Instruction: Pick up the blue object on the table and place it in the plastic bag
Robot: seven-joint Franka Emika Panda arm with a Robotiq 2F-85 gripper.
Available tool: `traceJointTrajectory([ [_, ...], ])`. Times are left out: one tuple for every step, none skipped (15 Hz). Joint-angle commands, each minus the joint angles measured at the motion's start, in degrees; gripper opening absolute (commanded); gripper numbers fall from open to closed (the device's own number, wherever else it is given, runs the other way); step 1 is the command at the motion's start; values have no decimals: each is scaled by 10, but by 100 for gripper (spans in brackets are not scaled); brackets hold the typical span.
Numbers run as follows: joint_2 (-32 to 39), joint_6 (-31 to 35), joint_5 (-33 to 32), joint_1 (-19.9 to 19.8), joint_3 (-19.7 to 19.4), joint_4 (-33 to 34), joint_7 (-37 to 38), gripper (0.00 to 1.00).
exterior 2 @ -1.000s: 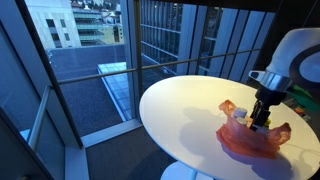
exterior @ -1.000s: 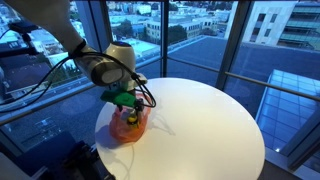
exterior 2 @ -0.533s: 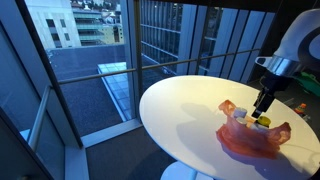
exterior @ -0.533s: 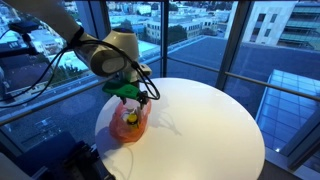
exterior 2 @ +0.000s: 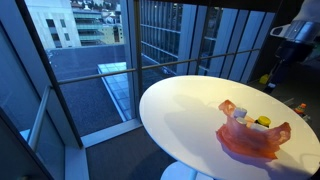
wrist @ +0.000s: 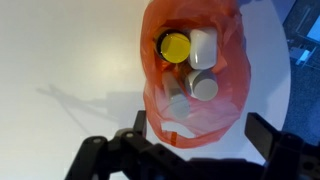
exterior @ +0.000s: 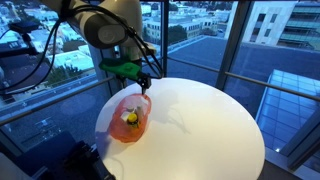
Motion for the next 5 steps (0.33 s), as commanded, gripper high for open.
traceJointTrajectory([
  [-31, -59, -10, 4, -12, 25, 21, 100],
  [-31, -67, -9, 4, -14, 31, 23, 100],
  [-24, -42, -4, 9, -15, 17, 9, 100],
  [-27, -45, -3, 10, -16, 19, 10, 100],
  [-26, -45, -3, 10, -16, 18, 10, 100],
])
